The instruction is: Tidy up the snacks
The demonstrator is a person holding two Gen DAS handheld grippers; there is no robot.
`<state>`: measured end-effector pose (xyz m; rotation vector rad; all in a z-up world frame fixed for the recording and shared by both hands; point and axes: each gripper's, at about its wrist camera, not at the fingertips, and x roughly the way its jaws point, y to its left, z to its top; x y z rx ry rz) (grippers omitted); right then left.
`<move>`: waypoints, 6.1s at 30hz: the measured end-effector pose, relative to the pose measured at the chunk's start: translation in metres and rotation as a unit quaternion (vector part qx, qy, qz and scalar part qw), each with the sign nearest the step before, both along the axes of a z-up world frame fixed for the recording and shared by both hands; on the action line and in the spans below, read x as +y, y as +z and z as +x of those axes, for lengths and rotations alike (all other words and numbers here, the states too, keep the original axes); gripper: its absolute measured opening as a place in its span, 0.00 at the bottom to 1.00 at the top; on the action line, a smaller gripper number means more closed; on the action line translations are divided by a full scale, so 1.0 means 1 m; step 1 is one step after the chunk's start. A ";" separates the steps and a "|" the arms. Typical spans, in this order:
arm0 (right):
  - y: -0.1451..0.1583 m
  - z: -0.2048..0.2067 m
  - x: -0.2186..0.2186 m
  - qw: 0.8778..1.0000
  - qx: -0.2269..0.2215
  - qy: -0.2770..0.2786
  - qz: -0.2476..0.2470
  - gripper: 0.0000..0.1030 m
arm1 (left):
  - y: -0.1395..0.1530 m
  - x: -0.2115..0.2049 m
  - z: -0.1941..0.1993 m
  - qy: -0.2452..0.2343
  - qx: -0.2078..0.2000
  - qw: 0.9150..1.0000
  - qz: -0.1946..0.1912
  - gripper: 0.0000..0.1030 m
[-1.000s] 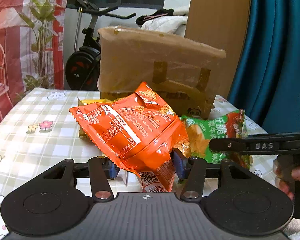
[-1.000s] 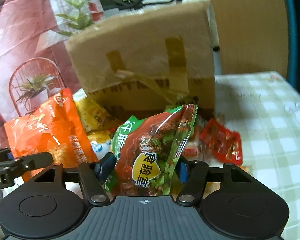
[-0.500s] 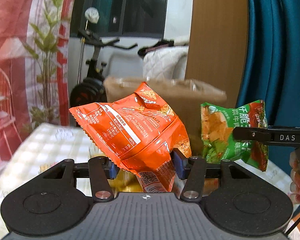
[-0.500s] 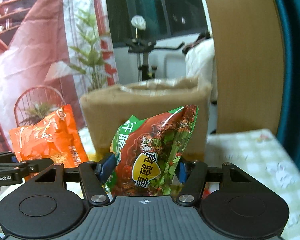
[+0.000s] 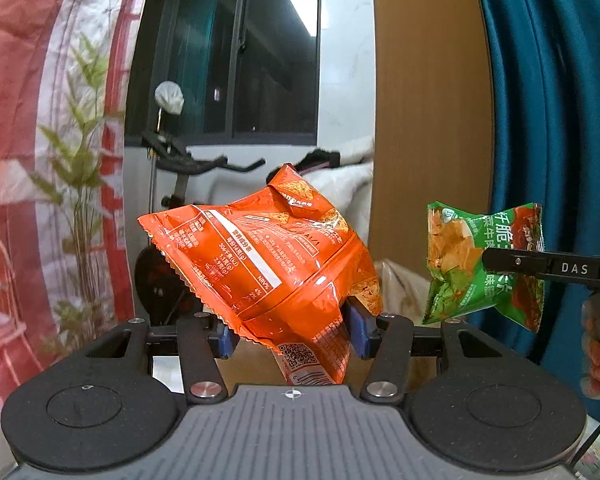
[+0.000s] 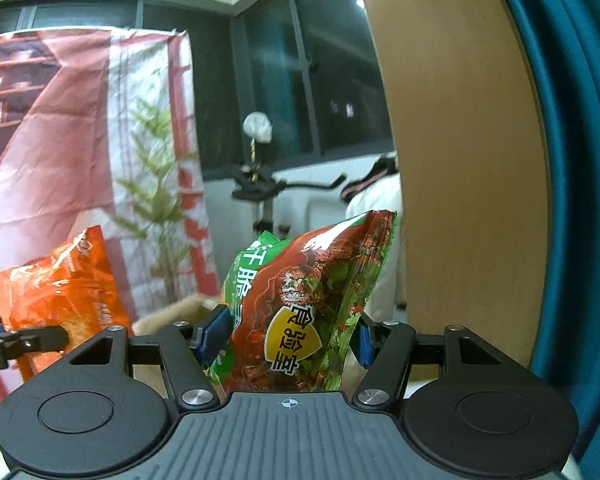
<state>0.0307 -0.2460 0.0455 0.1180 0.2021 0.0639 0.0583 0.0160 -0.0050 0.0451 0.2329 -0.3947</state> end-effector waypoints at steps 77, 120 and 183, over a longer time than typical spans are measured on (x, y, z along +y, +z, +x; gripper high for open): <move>-0.207 0.053 0.057 0.972 0.232 -0.038 0.023 0.65 | -0.114 0.045 0.020 0.062 0.167 0.984 -0.011 0.78; -0.210 0.013 0.055 0.978 0.203 -0.033 0.044 0.50 | -0.151 0.060 0.063 0.043 0.289 0.955 -0.048 0.87; -0.206 0.007 0.062 0.978 0.198 -0.014 0.058 0.50 | -0.190 0.107 0.098 0.201 0.314 0.895 -0.245 0.90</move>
